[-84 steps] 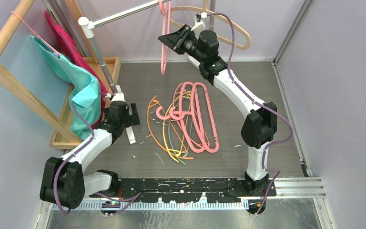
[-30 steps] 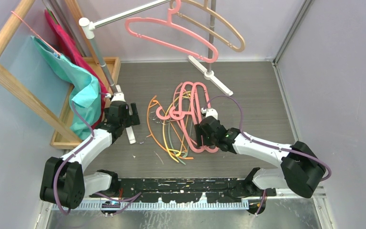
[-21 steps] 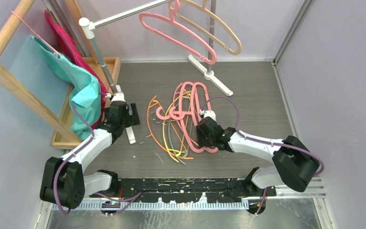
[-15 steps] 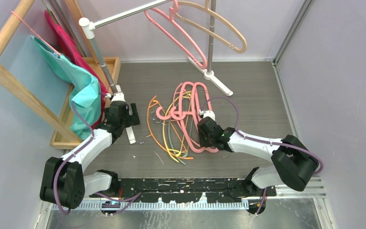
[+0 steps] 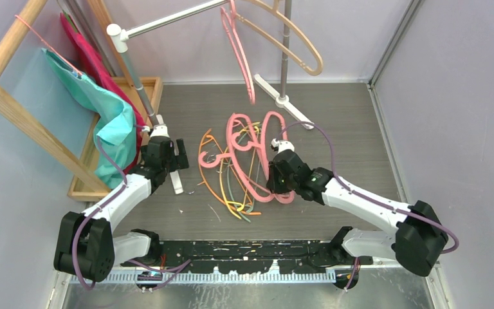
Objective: Organize the hangers
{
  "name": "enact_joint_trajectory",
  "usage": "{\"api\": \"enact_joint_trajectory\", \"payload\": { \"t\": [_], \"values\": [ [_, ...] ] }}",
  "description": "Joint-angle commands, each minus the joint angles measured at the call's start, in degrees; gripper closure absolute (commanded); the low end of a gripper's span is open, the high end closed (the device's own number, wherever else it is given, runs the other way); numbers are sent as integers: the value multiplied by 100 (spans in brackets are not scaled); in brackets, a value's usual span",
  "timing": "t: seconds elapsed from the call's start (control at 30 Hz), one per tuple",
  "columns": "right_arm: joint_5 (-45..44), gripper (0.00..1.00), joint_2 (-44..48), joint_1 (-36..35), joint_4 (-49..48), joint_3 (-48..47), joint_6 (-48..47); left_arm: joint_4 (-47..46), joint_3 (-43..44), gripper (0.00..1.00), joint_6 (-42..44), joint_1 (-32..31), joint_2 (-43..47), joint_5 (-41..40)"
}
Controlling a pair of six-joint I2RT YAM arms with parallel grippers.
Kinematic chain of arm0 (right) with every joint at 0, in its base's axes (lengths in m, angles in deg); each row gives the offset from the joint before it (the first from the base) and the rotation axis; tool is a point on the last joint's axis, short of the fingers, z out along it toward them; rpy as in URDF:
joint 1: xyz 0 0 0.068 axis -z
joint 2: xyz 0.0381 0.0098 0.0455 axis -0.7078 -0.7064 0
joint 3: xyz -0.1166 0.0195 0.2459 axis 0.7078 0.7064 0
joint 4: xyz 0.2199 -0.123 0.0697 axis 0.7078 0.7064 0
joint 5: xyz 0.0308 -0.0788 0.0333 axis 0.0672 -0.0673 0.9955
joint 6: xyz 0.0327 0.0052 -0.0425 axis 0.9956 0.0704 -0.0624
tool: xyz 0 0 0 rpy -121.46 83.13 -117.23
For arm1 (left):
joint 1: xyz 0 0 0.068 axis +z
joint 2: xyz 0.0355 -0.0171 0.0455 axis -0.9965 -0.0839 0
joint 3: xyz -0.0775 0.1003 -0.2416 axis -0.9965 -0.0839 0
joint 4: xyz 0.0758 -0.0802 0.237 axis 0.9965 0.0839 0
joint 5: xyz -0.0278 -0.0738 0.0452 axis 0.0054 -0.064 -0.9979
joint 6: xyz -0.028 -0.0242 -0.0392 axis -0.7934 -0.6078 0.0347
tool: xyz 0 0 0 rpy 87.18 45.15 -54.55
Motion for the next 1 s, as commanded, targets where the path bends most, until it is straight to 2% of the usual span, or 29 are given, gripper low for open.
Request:
{"api": "enact_joint_trajectory", "payload": {
  "t": [0.0, 0.23, 0.47, 0.6, 0.73, 0.87, 0.97],
  "values": [
    [628, 99, 390, -59, 24, -731, -60, -194, 50, 2, -31, 9, 71, -23],
    [-562, 97, 409, -199, 649, -886, -216, -185, 9, 2, -47, 13, 141, -12],
    [260, 93, 135, -201, -420, 118, -21, -177, 7, 2, -55, 13, 142, 4],
    [387, 81, -56, -197, -764, 341, 9, -186, 5, 2, -63, 8, 144, 11],
    [277, 78, -219, -199, -853, 424, -15, -177, 15, 2, -68, 9, 133, 12],
    [221, 65, -351, -201, -957, 505, -4, -177, 13, 2, -60, 7, 130, 12],
    [186, 60, -487, -194, -1019, 572, 13, -177, 15, 2, -59, 13, 126, 24]
  ]
}}
